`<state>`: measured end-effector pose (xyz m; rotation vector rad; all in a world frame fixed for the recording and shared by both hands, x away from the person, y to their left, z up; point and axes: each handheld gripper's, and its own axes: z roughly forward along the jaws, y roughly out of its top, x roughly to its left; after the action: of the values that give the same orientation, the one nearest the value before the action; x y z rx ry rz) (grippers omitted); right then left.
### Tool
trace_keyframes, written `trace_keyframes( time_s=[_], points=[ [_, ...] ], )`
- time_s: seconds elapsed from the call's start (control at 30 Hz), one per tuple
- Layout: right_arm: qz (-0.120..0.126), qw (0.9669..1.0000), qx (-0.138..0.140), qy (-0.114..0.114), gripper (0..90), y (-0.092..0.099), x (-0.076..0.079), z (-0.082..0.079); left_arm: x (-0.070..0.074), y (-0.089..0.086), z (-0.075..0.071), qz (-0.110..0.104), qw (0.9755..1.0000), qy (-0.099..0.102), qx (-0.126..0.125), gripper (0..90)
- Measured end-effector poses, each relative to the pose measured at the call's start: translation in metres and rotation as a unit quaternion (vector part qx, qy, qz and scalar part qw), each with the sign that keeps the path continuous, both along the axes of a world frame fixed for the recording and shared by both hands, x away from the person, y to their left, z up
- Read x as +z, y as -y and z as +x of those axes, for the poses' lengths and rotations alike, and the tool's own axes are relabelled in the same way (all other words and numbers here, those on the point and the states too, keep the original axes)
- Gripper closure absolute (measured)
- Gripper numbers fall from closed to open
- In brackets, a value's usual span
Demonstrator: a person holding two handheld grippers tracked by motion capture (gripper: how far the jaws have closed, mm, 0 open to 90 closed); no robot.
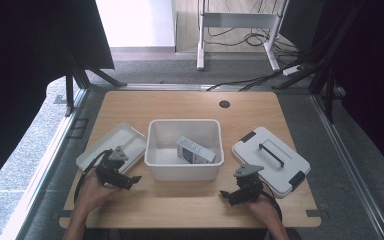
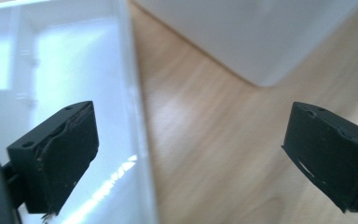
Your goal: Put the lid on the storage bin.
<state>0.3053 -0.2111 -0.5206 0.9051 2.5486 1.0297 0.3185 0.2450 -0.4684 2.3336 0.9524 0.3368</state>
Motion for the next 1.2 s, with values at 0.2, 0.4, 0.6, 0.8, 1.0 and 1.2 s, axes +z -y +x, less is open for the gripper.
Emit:
trace_keyframes(
  time_s=[0.2, 0.4, 0.6, 0.8, 1.0, 1.2],
  points=[
    [0.0, 1.0, 0.0, 0.0, 0.0, 0.0, 0.0, 0.0, 0.008, -0.018, 0.022, 0.02, 0.9994, 0.0, 0.028, 11.0],
    [0.0, 1.0, 0.0, 0.0, 0.0, 0.0, 0.0, 0.0, 0.01, -0.035, 0.045, 0.043, 0.9975, -0.019, 0.053, 24.2],
    [0.0, 1.0, 0.0, 0.0, 0.0, 0.0, 0.0, 0.0, -0.001, -0.049, 0.063, 0.072, 0.9934, -0.053, 0.072, 44.8],
    [0.0, 1.0, 0.0, 0.0, 0.0, 0.0, 0.0, 0.0, -0.007, -0.056, 0.075, 0.076, 0.9907, -0.082, 0.077, 61.0],
    [0.0, 1.0, 0.0, 0.001, 0.0, 0.0, 0.0, 0.0, -0.011, -0.054, 0.085, 0.1, 0.9855, -0.119, 0.067, 73.7],
    [0.0, 1.0, 0.0, 0.0, 0.0, 0.0, 0.0, 0.0, -0.011, -0.049, 0.091, 0.117, 0.9809, -0.147, 0.05, 83.7]
  ],
)
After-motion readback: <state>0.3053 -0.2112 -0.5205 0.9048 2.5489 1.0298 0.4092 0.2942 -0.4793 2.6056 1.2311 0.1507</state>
